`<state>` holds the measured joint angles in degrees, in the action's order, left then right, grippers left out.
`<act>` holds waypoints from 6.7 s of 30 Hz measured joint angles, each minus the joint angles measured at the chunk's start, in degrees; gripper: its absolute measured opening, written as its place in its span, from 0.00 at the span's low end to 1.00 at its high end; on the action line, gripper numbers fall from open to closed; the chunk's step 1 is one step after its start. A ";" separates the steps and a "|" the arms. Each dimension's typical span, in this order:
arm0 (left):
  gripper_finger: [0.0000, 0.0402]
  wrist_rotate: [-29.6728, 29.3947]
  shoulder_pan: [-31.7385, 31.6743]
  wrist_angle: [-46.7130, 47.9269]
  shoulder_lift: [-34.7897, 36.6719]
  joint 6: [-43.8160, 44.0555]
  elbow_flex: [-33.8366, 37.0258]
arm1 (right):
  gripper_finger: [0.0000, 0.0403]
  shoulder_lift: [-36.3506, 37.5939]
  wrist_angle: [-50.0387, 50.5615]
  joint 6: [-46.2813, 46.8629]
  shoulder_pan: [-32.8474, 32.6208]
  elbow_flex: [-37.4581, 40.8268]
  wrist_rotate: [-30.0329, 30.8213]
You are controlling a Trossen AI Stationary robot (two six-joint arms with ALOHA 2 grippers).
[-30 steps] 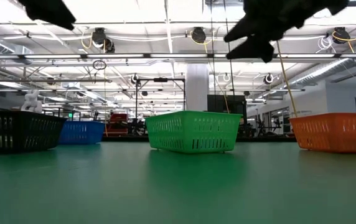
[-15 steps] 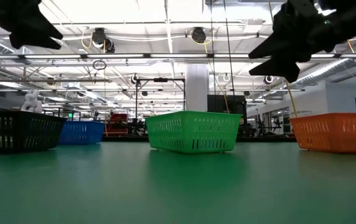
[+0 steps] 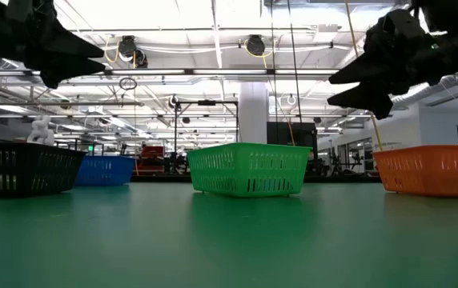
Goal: Sort & place blocks by color
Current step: Return to Home Position
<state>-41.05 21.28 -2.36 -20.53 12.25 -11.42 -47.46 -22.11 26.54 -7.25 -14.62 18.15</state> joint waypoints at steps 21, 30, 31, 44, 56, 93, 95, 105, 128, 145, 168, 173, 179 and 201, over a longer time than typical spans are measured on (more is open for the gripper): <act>0.52 2.00 0.00 -15.55 -0.07 -1.89 10.85 | 0.60 -0.46 -14.06 -6.38 0.00 7.50 2.26; 0.52 2.00 0.00 -15.51 -0.07 -1.62 10.84 | 0.60 -1.72 -14.22 -6.89 0.00 8.14 2.83; 0.52 2.00 0.00 -15.51 -0.07 -1.62 10.85 | 0.60 -1.71 -14.63 -6.90 0.00 8.81 2.84; 0.52 2.00 0.00 -15.42 -0.07 -1.49 10.84 | 0.60 -1.44 -27.35 -8.61 -0.63 13.52 2.82; 0.52 1.98 0.00 -15.43 -0.07 -1.49 10.84 | 0.60 -1.44 -27.02 -8.62 -0.63 13.66 2.78; 0.52 1.98 0.00 -15.45 -0.09 -1.53 10.80 | 0.60 -1.44 -27.06 -8.61 -0.63 13.73 2.73; 0.52 1.98 0.00 -15.46 -0.07 -1.53 10.80 | 0.60 -1.44 -27.06 -8.63 -0.63 13.73 2.73; 0.52 1.98 0.00 -15.45 -0.07 -1.53 10.80 | 0.60 -1.44 -27.08 -8.62 -0.63 13.73 2.73; 0.52 1.98 0.01 -15.47 -0.07 -1.53 10.80 | 0.60 -1.44 -27.08 -8.63 -0.62 13.75 2.72; 0.52 1.98 0.00 -15.46 -0.07 -1.53 10.80 | 0.60 -1.44 -27.08 -8.62 -0.63 13.75 2.71; 0.52 1.96 0.01 -15.47 -0.07 -1.53 10.80 | 0.60 -1.44 -27.08 -8.61 -0.61 13.75 2.73; 0.52 1.96 0.01 -15.47 -0.07 -1.53 10.80 | 0.60 -1.44 -27.08 -8.61 -0.63 13.75 2.73; 0.52 1.96 0.00 -15.47 -0.09 -1.53 10.80 | 0.60 -1.44 -27.07 -8.63 -0.62 13.75 2.73; 0.52 1.97 0.00 -15.46 -0.07 -1.53 10.80 | 0.60 -1.45 -27.08 -8.63 -0.62 13.75 2.72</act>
<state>-39.08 21.28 -17.82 -20.60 10.72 -0.62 -48.91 -49.19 17.92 -7.87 -0.87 20.87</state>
